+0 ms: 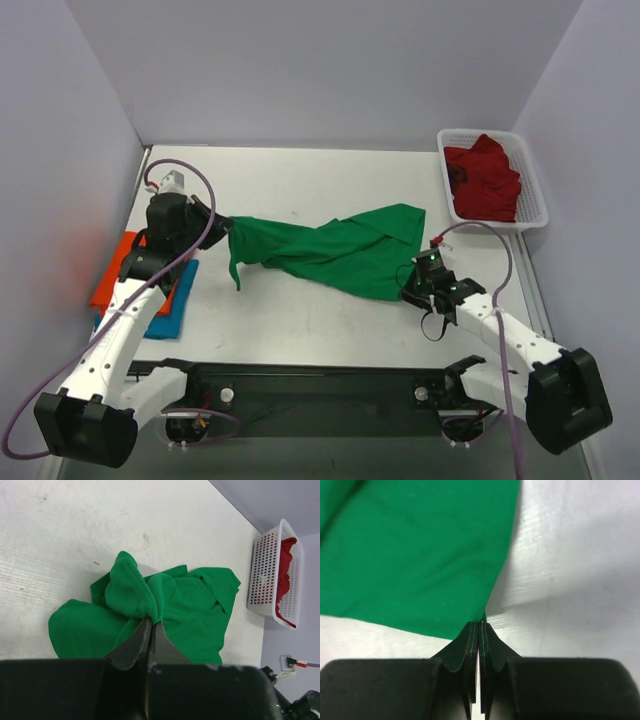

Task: Fold and stack the t-shirts
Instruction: Flatten out the tshirt

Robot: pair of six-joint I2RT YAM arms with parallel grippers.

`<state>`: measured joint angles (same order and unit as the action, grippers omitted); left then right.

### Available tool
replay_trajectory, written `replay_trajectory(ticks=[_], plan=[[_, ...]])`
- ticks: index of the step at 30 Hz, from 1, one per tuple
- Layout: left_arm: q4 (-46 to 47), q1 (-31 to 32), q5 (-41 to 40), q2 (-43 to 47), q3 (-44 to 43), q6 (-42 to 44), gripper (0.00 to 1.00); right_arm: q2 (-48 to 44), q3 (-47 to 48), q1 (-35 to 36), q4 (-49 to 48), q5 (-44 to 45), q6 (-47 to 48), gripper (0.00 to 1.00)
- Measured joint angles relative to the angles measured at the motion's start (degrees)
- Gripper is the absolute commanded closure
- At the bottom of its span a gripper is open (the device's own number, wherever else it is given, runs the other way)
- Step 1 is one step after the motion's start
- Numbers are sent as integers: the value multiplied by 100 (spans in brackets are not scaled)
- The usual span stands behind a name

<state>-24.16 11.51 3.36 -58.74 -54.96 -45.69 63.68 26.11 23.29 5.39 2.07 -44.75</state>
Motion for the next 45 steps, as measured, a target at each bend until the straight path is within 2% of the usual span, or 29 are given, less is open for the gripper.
replay_trajectory(ticks=[3,8,9,10,13,16,19,29,35,45], plan=[[-24,0,22,138,-2,37,100,-669,402,0,662,33,168,100],[-63,0,87,282,-26,118,100,-1451,1224,-52,1373,-7,503,91],[-61,0,105,282,-28,127,100,-1458,1366,-96,1473,-22,575,90],[-66,0,125,273,-26,131,100,-1370,1451,-131,1534,-33,625,81],[-63,0,166,210,-26,133,100,-828,1530,-197,1615,-74,748,64],[-61,0,190,116,-26,133,100,-221,1384,-199,1609,-129,787,59],[-61,0,203,63,-22,136,100,-275,999,-197,1609,-157,726,59],[-48,-2,208,61,-22,149,100,-1849,-520,-52,1403,-391,-35,61],[-42,-9,210,61,-13,160,100,-1882,-1121,92,739,-546,-586,60],[-37,-11,214,50,-13,162,100,-1816,-1421,116,-170,-496,-1189,61]])
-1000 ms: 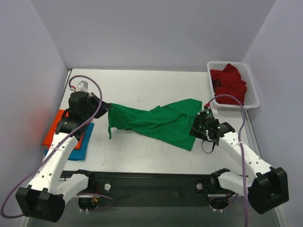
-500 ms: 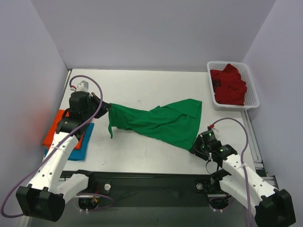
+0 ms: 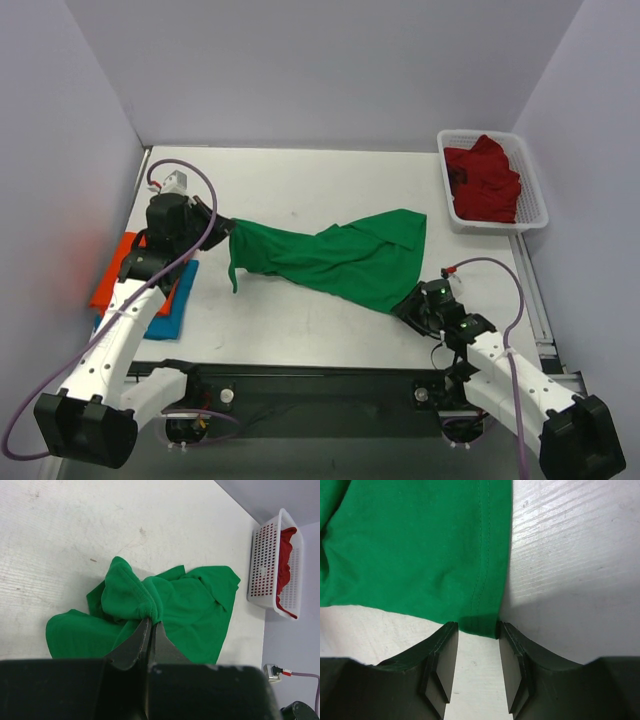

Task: Fold and stack the t-shirts
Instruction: Flatten out the tshirt

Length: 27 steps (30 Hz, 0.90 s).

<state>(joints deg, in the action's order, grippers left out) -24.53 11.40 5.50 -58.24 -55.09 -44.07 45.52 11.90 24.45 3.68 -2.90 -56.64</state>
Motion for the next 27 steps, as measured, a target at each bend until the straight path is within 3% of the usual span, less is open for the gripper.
replay_trajectory(ticks=[3,4,5,9,13,20,27], plan=[[35,0,7,-44,0,0,100,146,4,0,-116,63,-31,77],[50,0,13,-61,0,0,100,219,17,0,-133,92,-11,94],[59,0,22,-85,0,0,100,315,52,0,-122,122,42,100],[48,0,35,-146,-4,7,100,686,577,-57,289,116,343,100],[-223,-4,35,-157,-291,37,100,492,1836,-407,1150,-4,866,100],[-715,-48,52,157,-1528,-20,100,-236,4332,-1620,2297,-363,1696,100],[-1279,-55,70,745,-2981,-116,100,-533,6000,-1740,3532,-507,2087,100]])
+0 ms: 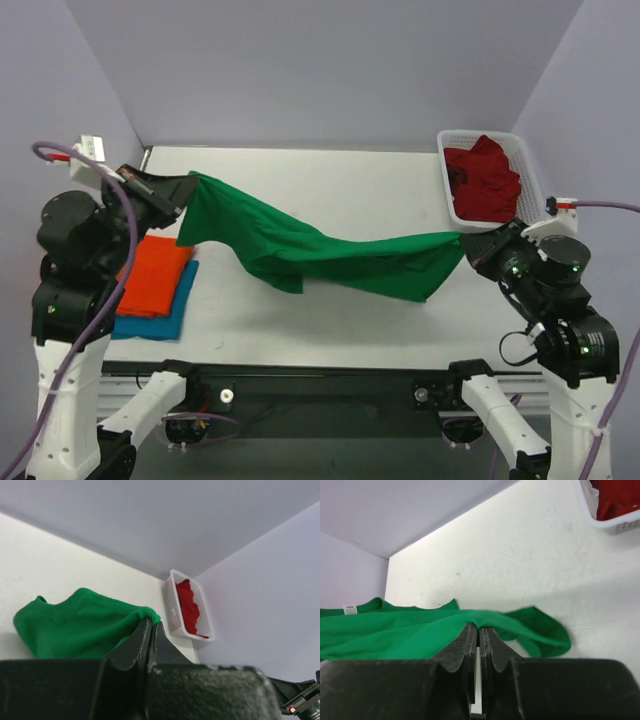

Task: Fold and stack the t-shirts
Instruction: Flatten out the tshirt

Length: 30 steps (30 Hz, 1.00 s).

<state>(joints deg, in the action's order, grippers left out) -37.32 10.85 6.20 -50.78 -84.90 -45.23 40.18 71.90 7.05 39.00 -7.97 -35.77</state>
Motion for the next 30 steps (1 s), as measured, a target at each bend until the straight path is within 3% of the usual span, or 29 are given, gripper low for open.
replay_trajectory(ticks=[6,12,19,24,27,30], plan=[[-221,-9,-85,197,-1167,-72,100,-26,1161,0,525,90,142,100],[-103,-9,-146,-192,-1307,-120,100,647,1416,0,293,98,227,100],[645,-363,66,-2116,-1545,-254,100,2844,1722,-457,-901,-562,129,100],[874,-970,647,-3895,-2874,-463,100,4251,2511,-949,-1598,-1189,-223,100],[798,-1362,986,-4540,-3814,-520,100,4642,3027,-1117,-1862,-1436,-391,100],[798,-1687,1202,-4454,-3967,-535,100,4575,3169,-1215,-2111,-1663,-507,100]])
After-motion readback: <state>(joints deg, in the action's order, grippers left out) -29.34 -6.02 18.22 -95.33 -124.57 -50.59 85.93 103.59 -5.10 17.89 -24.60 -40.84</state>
